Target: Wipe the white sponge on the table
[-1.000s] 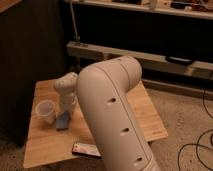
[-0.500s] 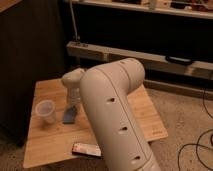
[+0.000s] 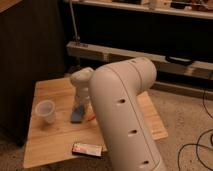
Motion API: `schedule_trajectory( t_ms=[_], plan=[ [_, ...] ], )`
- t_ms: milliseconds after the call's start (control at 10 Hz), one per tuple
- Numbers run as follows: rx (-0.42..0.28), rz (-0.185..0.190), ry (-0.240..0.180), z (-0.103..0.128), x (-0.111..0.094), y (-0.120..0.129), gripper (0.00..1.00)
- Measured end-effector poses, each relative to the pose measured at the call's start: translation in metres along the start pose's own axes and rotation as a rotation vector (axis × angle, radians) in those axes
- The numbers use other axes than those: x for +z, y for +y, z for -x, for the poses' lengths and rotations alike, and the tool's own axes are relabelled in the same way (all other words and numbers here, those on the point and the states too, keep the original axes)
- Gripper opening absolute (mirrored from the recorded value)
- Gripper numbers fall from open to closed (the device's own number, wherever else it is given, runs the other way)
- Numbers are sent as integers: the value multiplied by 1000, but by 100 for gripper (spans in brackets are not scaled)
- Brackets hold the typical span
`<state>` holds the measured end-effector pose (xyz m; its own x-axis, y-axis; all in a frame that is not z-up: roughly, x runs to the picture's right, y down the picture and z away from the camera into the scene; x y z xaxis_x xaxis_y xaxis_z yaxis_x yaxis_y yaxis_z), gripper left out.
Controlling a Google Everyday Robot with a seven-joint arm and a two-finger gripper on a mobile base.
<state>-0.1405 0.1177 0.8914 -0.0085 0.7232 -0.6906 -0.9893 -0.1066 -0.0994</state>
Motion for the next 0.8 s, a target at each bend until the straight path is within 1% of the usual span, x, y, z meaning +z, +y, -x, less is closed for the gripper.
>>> schedule_trajectory(
  t_ms=[200,300,400,600,800],
  plan=[
    [-5,12,-2,-14,-7,-4,3],
    [-21,19,2,-30,-8,-2,3],
    [-32,24,5,-41,-9,-1,3],
    [-56,24,9,-66,-10,-8,3],
    [-68,27,13,-81,-10,-12,3]
  ],
)
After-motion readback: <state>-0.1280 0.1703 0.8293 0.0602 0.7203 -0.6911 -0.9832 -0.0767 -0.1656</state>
